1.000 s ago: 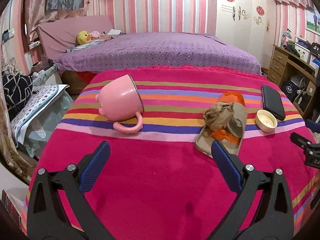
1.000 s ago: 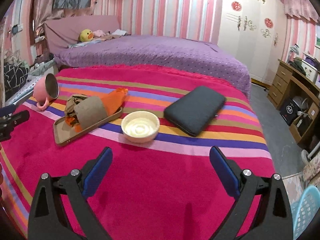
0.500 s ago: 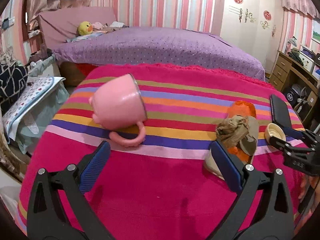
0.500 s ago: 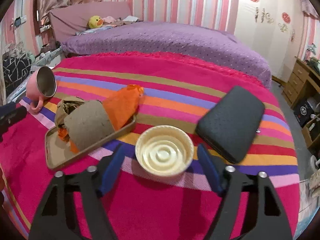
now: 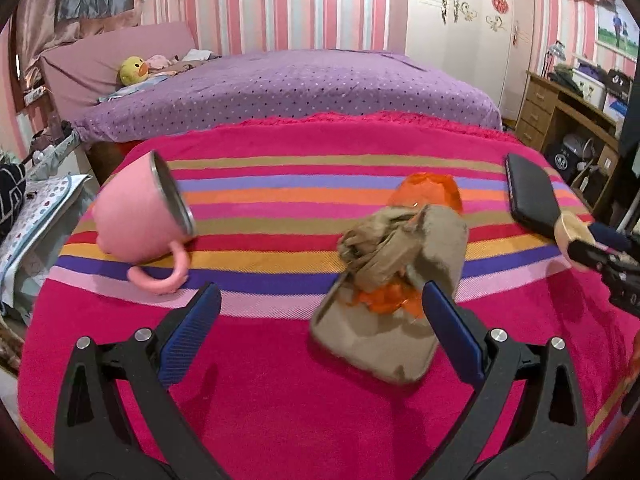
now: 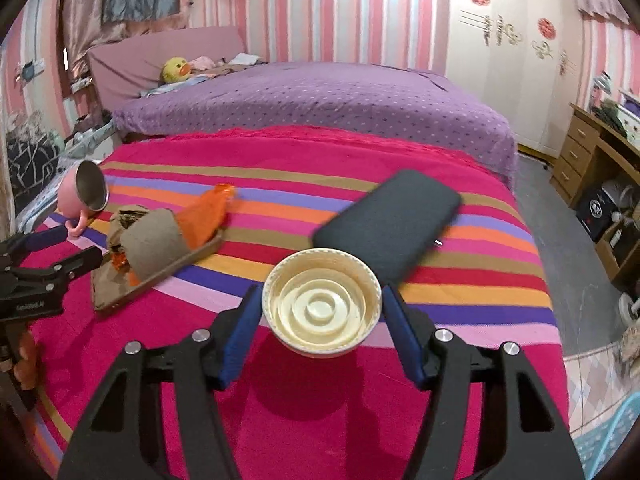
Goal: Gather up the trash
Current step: 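Grasp the white bowl with the right tool while the left tool grasps the crumpled brown paper, then lift the bowl and brown paper off the bed with both tools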
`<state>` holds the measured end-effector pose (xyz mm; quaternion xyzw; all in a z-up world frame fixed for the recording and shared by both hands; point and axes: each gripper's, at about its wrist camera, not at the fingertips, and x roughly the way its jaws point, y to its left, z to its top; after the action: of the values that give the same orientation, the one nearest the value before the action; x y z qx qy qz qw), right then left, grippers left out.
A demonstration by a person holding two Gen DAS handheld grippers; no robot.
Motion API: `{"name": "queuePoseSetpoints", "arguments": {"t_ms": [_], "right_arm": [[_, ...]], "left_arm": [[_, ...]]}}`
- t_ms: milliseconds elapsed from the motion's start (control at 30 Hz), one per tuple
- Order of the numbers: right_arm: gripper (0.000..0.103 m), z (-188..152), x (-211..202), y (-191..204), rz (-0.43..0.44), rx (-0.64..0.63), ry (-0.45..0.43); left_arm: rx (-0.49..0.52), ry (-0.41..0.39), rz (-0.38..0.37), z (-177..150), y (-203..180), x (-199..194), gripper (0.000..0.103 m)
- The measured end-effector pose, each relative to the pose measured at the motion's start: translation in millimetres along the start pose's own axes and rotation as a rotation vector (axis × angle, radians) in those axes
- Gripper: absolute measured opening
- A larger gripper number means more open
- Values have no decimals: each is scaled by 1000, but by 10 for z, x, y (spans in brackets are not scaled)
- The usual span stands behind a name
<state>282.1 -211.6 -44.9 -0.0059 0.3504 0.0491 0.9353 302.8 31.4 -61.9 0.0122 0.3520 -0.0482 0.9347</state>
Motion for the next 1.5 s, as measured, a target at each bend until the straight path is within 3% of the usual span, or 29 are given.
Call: {"name": "queuePoseSetpoints", "arguments": {"t_ms": [100,267,333,400,467,633,900,1233,1500], "right_arm": [[61,-56,-6,-139,2,23,8],[61,-114,30,-188,3,26,20],[61,-127,42,-189,2,19,24],[61,-142,40,-203,-1,15,27],[61,-145,33,-207,-2,18,26],[61,-154,-36,-261,-3,40,11],[61,-258,-376,-323,-10,50,-20],[61,-567,-1028,-367,-9,78,-75],[61,-761,-1450,-495,-34,75,-113]], "left_arm": [[-14,9,-36,34,-39,54,81],[-3,10,-33,80,-120,125,69],[6,13,-48,101,-151,152,59],[19,26,-70,109,-182,190,38],[18,34,-89,105,-191,199,25],[-8,25,-72,111,-83,71,25],[-10,-73,-42,90,-2,-547,25],[28,-138,-18,-236,-367,-1144,25],[20,-123,-26,-509,-586,-1320,25]]}}
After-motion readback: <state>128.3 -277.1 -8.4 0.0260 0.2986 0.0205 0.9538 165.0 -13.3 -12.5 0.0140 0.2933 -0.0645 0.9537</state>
